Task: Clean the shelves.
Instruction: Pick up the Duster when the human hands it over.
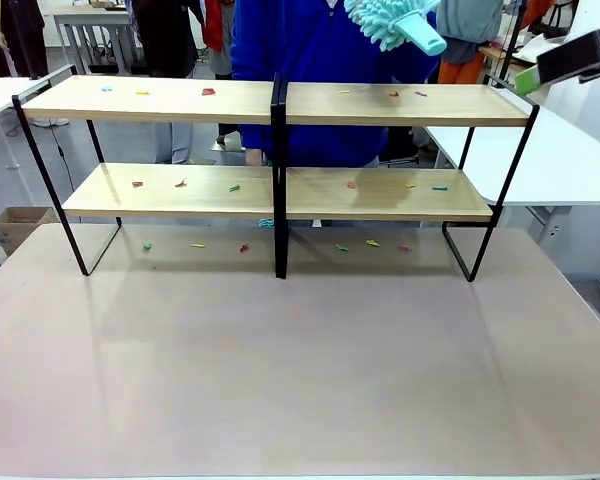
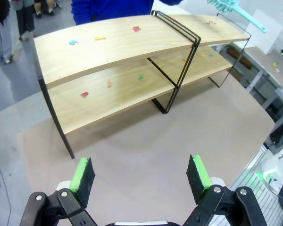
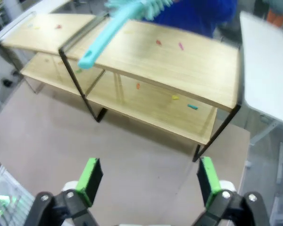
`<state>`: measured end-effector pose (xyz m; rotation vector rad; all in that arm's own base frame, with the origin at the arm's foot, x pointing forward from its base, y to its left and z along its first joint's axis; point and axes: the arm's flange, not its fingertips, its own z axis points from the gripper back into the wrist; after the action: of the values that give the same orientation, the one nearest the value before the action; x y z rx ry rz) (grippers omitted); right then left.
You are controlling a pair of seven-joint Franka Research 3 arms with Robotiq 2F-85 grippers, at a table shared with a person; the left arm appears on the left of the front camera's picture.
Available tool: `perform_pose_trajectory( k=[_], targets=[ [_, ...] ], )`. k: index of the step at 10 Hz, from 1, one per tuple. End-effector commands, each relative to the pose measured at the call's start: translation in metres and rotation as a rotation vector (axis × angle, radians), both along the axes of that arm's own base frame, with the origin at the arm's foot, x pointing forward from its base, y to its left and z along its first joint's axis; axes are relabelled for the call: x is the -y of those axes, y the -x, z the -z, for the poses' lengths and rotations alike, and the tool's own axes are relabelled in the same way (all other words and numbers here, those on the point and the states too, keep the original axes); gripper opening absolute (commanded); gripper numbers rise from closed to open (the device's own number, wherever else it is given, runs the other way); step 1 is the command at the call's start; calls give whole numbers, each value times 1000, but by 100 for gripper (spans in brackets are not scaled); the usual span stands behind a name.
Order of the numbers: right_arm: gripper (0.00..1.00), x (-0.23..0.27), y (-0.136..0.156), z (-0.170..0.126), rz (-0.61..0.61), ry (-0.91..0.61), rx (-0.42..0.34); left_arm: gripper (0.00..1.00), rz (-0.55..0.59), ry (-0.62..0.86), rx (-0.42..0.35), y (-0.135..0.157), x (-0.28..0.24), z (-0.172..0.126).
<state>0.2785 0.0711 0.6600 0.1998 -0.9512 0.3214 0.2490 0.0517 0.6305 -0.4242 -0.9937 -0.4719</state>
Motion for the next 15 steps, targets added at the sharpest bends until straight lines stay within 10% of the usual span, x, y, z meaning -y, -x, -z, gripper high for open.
perform_pose_trajectory(
  k=[1,3,9,13,15],
  targets=[
    [100,4,-74,-43,49,-426,-283,100,0,5,0,0,0,0],
    [100,-2,-150,-45,98,-782,-482,100,0,5,0,0,0,0],
    [100,-32,-242,5,32,-1000,-527,100,0,5,0,0,0,0],
    [0,-31,-235,6,-26,-939,-528,100,0,5,0,0,0,0],
    [0,-31,-234,7,-24,-941,-526,100,0,5,0,0,0,0]
  ],
)
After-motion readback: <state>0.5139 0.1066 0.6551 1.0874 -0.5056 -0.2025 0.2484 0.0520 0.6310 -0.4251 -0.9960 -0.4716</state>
